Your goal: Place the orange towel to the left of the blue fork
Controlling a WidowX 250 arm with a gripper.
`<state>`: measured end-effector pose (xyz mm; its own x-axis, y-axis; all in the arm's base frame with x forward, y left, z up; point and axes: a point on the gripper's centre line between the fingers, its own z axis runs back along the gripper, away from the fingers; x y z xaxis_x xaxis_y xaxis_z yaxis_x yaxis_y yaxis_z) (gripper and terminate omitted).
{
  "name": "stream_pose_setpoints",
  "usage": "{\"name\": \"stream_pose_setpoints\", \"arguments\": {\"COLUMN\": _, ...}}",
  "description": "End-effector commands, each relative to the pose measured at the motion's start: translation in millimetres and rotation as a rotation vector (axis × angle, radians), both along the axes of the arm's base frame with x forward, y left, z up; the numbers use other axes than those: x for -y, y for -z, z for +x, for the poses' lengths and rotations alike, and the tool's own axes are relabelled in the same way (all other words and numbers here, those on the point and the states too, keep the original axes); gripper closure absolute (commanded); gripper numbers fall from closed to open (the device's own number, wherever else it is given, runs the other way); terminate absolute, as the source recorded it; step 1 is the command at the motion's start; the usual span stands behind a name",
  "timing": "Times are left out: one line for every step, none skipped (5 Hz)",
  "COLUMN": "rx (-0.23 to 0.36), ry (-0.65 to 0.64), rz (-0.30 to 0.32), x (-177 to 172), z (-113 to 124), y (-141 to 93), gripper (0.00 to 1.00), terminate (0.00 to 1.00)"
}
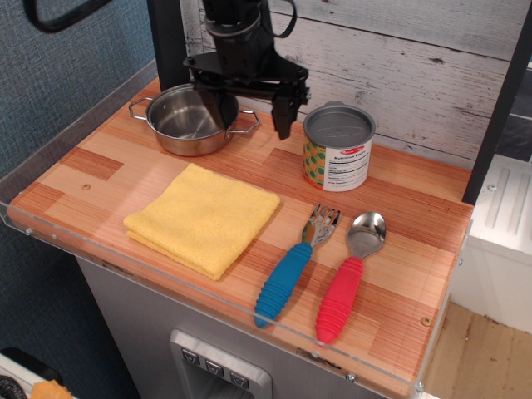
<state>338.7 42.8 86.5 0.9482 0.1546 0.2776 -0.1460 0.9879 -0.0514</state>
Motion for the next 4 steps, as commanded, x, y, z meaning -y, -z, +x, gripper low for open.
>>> {"name": "stream_pose_setpoints", "arguments": {"rx": 0.045, "ry": -0.070, "rz": 0.032, "x": -28.8, "z": 16.4, "y": -26.5, "gripper": 0.00, "terminate": 0.00}}
{"name": "stream_pose_setpoints", "arguments": {"rx": 0.038, "ry": -0.122, "rz": 0.064, "x": -46.6, "z": 19.6, "y": -29.2, "gripper": 0.00, "terminate": 0.00}}
{"name": "stream_pose_setpoints", "arguments": {"rx": 0.041, "ry": -0.216, "rz": 0.076, "x": -76.6, "z": 10.3, "y": -32.0, "gripper": 0.00, "terminate": 0.00}}
{"name": "stream_pose_setpoints", "arguments": {"rx": 0.036, "ry": -0.223, "rz": 0.046, "x": -97.8, "z": 8.0, "y": -33.9, "gripper": 0.00, "terminate": 0.00}}
